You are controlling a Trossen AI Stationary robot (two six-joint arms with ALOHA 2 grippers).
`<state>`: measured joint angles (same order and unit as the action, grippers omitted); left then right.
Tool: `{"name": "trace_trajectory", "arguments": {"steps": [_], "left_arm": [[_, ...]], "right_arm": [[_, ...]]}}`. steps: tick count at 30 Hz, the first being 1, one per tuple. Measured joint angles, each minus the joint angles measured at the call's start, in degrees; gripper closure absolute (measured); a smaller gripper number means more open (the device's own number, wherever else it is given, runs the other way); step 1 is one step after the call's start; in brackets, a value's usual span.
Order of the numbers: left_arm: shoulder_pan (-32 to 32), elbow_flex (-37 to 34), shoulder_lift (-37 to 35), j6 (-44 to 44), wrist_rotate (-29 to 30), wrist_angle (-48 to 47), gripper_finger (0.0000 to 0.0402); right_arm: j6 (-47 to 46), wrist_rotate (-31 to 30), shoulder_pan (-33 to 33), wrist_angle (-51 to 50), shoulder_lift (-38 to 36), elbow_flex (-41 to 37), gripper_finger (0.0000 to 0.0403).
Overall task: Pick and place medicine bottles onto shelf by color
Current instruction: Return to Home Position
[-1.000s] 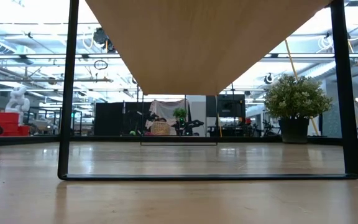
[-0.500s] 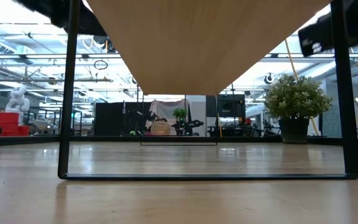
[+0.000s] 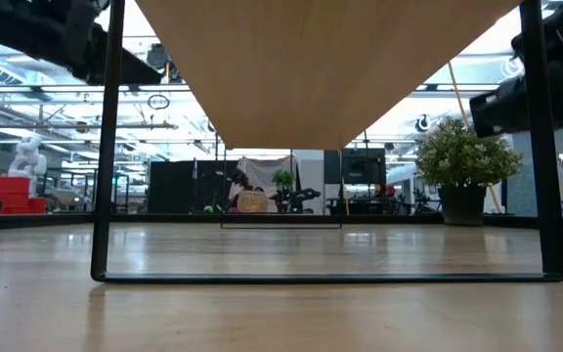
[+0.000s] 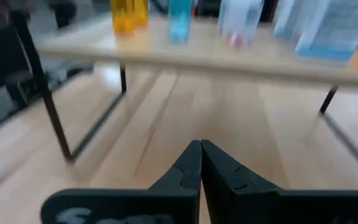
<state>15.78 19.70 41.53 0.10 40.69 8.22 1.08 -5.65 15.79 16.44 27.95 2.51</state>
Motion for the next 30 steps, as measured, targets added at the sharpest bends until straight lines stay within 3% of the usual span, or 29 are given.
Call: {"name": "trace_trajectory", "arguments": {"steps": [7, 13, 24, 30], "left_arm": [[-2.1, 0.0, 0.0, 0.1, -0.8, -1.3, 0.0309], [-3.0, -0.4, -0.4, 0.8, -5.3, -0.4, 0.0309], [-2.7, -11.7, -1.0, -0.4, -12.0, 14.6, 0.0310], [-2.7, -15.3, -3.9, -1.3, -12.8, 16.3, 0.0310]], "right_arm": [[1.8, 0.0, -0.5, 0.5, -1.0, -1.1, 0.0403], [4.3, 0.0, -0.5, 0.5, -1.9, -1.1, 0.0403], [4.4, 1.4, -0.5, 0.4, -2.7, -1.3, 0.0403], [5.9, 1.4, -0.5, 0.4, -3.2, -1.3, 0.0403]]}}
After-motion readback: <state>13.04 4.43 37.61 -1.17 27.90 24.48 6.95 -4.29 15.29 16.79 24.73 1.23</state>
